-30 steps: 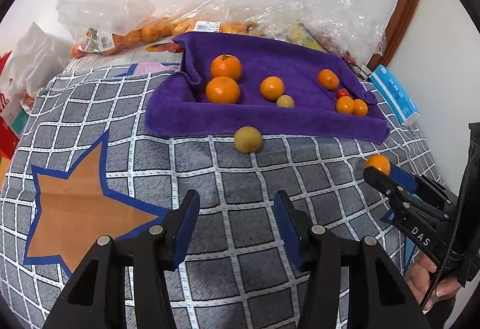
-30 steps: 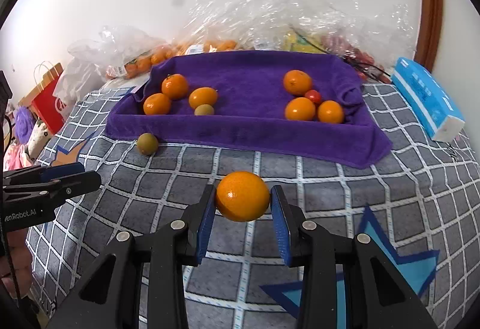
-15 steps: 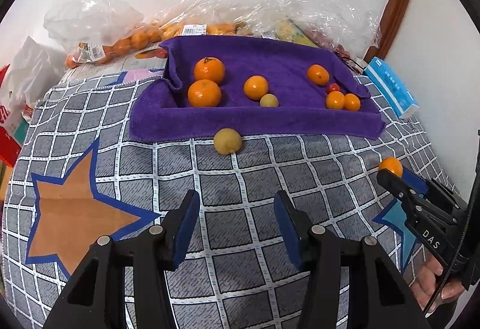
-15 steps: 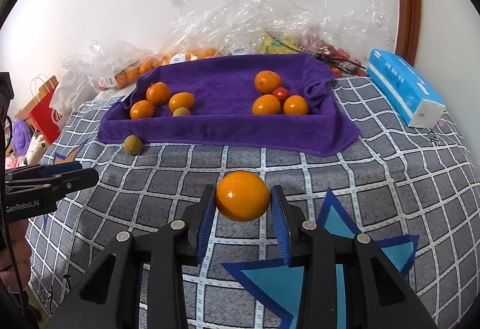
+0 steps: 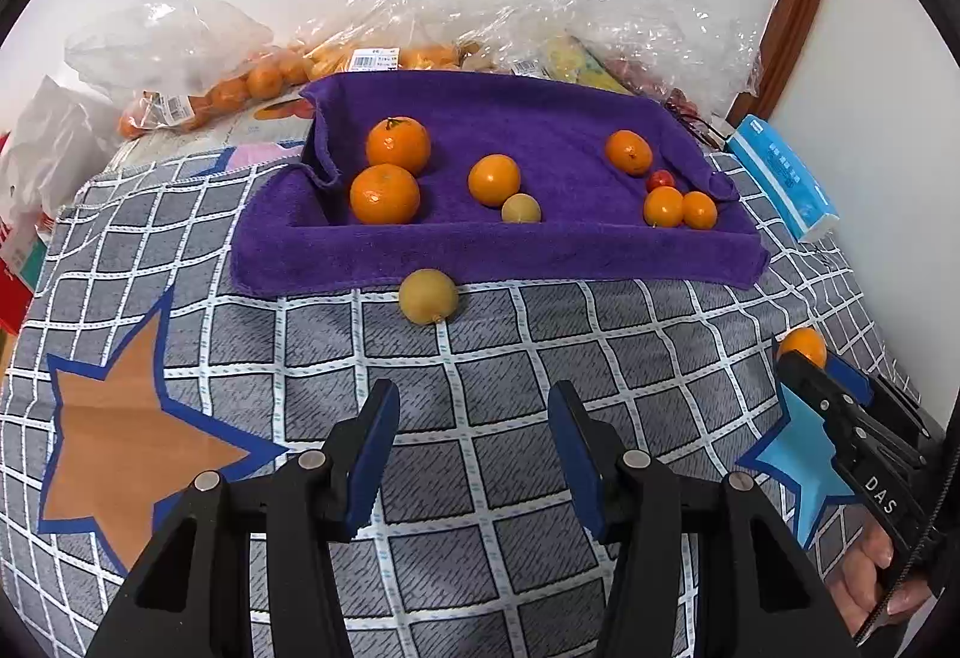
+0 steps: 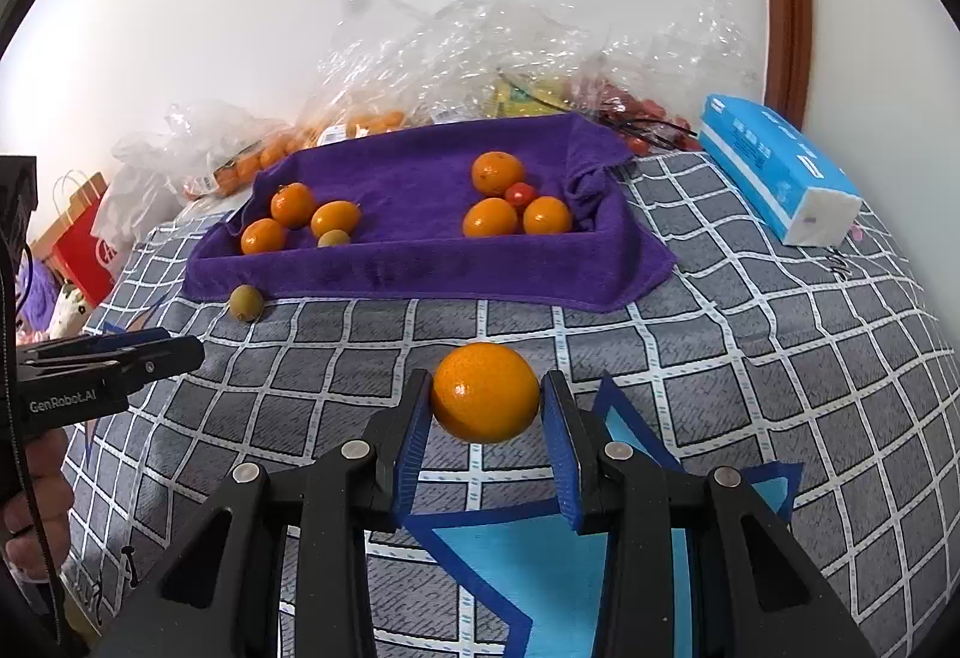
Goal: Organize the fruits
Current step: 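Lift the tangerine with the right gripper while the left gripper approaches the greenish-yellow citrus, then close the left gripper on the greenish-yellow citrus while the right gripper holds its tangerine, then carry the right gripper's tangerine over the towel while the left gripper carries the citrus, then open the right gripper on the towel while the left gripper releases the citrus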
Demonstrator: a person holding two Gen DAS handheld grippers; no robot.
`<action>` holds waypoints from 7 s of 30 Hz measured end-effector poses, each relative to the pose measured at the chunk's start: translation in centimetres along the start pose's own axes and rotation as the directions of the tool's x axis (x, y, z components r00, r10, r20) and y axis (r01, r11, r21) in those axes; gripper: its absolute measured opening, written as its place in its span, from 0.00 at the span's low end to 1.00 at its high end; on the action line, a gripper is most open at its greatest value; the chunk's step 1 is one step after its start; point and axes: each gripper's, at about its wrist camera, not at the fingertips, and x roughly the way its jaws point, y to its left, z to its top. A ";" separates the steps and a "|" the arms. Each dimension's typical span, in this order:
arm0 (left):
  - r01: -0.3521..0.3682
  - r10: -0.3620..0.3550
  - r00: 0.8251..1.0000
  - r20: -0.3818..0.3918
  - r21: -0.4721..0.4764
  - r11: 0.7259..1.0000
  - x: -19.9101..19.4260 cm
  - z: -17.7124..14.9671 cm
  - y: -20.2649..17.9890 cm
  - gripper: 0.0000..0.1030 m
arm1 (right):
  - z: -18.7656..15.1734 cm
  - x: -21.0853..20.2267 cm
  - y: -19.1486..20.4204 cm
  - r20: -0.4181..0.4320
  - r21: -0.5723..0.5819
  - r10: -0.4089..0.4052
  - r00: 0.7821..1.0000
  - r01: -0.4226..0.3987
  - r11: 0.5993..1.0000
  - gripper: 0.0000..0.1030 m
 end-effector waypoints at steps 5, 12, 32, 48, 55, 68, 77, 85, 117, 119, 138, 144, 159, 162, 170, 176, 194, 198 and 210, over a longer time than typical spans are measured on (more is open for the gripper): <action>-0.021 0.021 1.000 -0.001 0.007 1.000 0.9 0.0 -0.3 0.48 | 0.0 0.2 -0.4 -0.003 0.011 -0.002 1.000 0.002 1.000 0.36; -0.057 0.057 0.998 -0.006 -0.023 0.998 2.3 -0.5 0.6 0.48 | -0.3 1.3 -0.2 -0.023 -0.002 -0.005 1.000 0.005 1.000 0.36; -0.032 0.032 0.999 -0.001 -0.080 0.996 3.6 1.2 2.7 0.47 | 0.7 2.9 0.5 -0.040 -0.017 -0.001 0.999 0.001 1.000 0.36; -0.023 0.022 1.000 -0.011 -0.130 0.991 6.7 3.8 3.0 0.34 | 1.0 3.6 -0.5 -0.060 -0.009 -0.027 0.998 0.027 1.000 0.36; 0.018 -0.020 1.000 -0.012 -0.161 0.987 6.5 3.8 3.5 0.27 | 1.2 4.0 -0.2 -0.073 -0.012 -0.035 0.997 0.034 0.999 0.36; 0.052 -0.049 0.998 0.026 -0.152 0.987 2.1 2.7 3.3 0.27 | 2.5 1.1 2.0 -0.040 -0.035 -0.041 0.998 0.040 0.999 0.36; 0.039 -0.029 0.996 0.080 -0.130 0.991 -2.8 2.2 2.7 0.27 | 4.3 -2.2 3.2 0.019 -0.026 -0.023 1.000 0.024 0.999 0.36; 0.043 -0.028 0.991 0.129 -0.121 0.992 -6.1 2.8 2.4 0.27 | 6.1 -4.5 4.2 0.061 -0.040 -0.020 0.998 0.023 0.999 0.36; 0.011 0.007 0.990 0.138 -0.124 0.992 -5.0 9.2 3.2 0.27 | 12.2 -1.5 4.7 0.073 -0.065 -0.013 0.997 0.018 0.998 0.36; 0.005 0.012 0.991 0.135 -0.121 0.993 -4.6 9.5 3.2 0.27 | 12.4 -1.0 4.6 0.071 -0.067 -0.013 0.997 0.018 0.998 0.36; -0.019 0.032 0.992 0.118 -0.111 0.994 -1.9 12.0 4.0 0.27 | 13.7 3.0 3.9 0.037 -0.066 -0.025 0.999 0.028 0.997 0.36; -0.027 0.040 0.993 0.115 -0.108 0.994 -0.9 12.7 4.1 0.27 | 14.2 4.0 3.9 0.031 -0.072 -0.030 0.999 0.032 0.997 0.36; -0.025 0.034 0.996 0.082 -0.117 0.993 2.3 14.4 4.5 0.27 | 15.2 7.6 3.7 0.001 -0.073 -0.023 1.000 0.023 0.997 0.36; -0.021 0.031 0.997 0.077 -0.120 0.993 2.9 14.7 4.6 0.27 | 15.1 8.6 3.6 -0.015 -0.068 -0.021 1.000 0.020 0.998 0.36; -0.025 0.033 0.998 0.058 -0.133 0.991 4.8 15.4 5.5 0.27 | 14.6 11.5 3.2 -0.058 -0.063 -0.013 0.998 0.010 0.998 0.36; -0.016 0.020 0.999 0.030 -0.123 0.992 6.6 15.5 5.2 0.27 | 14.0 13.4 3.2 -0.096 -0.071 0.000 0.995 -0.007 0.997 0.36; 0.058 -0.059 0.998 -0.011 -0.084 0.995 10.6 17.1 2.6 0.27 | 12.6 16.0 3.6 -0.164 -0.096 0.030 0.986 -0.046 0.994 0.36; 0.051 -0.053 0.998 -0.021 -0.080 0.996 11.7 17.2 2.6 0.27 | 12.6 16.1 3.6 -0.158 -0.098 0.021 0.987 -0.037 0.994 0.36; 0.076 -0.078 0.996 -0.049 -0.042 0.996 13.7 16.9 2.4 0.27 | 12.4 15.8 3.2 -0.150 -0.096 0.027 0.988 -0.042 0.994 0.36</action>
